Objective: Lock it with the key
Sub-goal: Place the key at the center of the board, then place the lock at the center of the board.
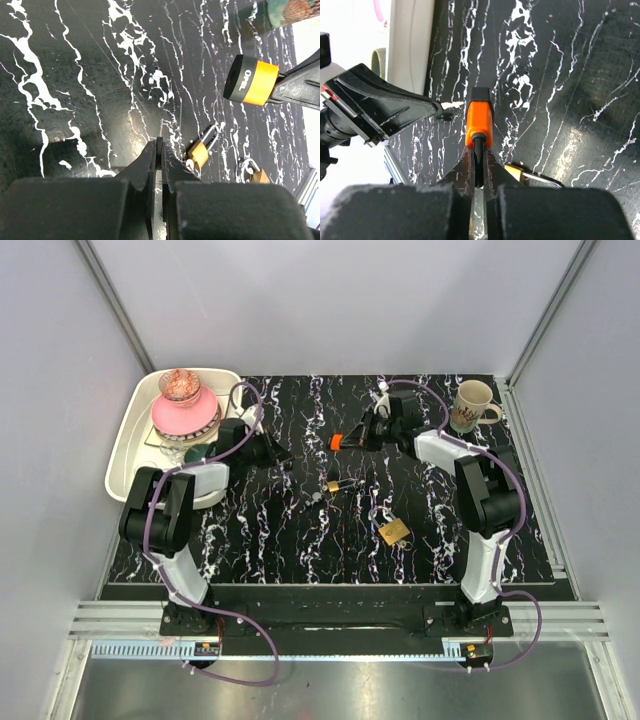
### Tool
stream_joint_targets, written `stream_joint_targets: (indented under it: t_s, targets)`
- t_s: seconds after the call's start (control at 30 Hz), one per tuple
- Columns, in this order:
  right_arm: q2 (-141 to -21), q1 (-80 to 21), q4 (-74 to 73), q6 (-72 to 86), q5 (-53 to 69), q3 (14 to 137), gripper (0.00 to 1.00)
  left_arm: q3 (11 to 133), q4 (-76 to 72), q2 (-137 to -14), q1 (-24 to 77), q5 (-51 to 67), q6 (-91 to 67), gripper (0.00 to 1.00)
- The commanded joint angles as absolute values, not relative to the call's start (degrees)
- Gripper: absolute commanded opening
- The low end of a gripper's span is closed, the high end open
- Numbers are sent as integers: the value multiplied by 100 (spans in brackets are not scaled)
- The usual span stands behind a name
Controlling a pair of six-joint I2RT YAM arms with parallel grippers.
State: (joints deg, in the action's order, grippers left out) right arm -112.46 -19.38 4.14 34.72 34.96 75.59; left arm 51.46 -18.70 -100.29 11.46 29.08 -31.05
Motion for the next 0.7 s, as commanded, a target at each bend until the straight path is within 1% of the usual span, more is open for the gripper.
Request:
stream_joint_targets:
  t_s: [0.0,0.07,0.1,0.17,0.2,0.23,0.3,0.37,0.43,0.47,0.53,0.67]
  targets:
    - [-11381,-1969,238,3568,3507,7936,0,5616,-1784,-10352,1151,2821,-2830,0]
    - [-11460,-1969,106,3551,3489,7980,0,5747,-1635,-10502,1151,2830,-2778,1]
    - [-11496,-1969,36,3533,3498,7998,0,5774,-1600,-10633,1151,2839,-2734,4]
    - [-11522,-1969,35,3507,3551,7998,1,5836,-1442,-10705,1151,2821,-2637,15]
    - [-11522,-1969,-148,3489,3542,7963,2,5836,-1389,-10705,1160,2760,-2558,22]
    - [-11505,-1969,-175,3472,3533,7945,2,5819,-1328,-10670,1151,2734,-2523,33]
    - [-11549,-1969,-298,3411,3524,7963,3,5775,-1249,-10591,1143,2576,-2487,50]
    - [-11628,-1960,-395,3375,3507,7998,6,5757,-1161,-10442,1143,2462,-2444,67]
    - [-11672,-1960,-536,3322,3472,8024,10,5705,-1090,-10293,1151,2312,-2417,73]
    - [-11681,-1960,-588,3296,3385,8051,16,5678,-1072,-10127,1151,2259,-2408,76]
    - [-11707,-1960,-816,3182,3261,8086,21,5547,-1081,-9915,1169,2171,-2426,78]
    - [-11549,-1951,-923,3024,2736,7990,35,5423,-862,-9388,1335,2118,-2329,80]
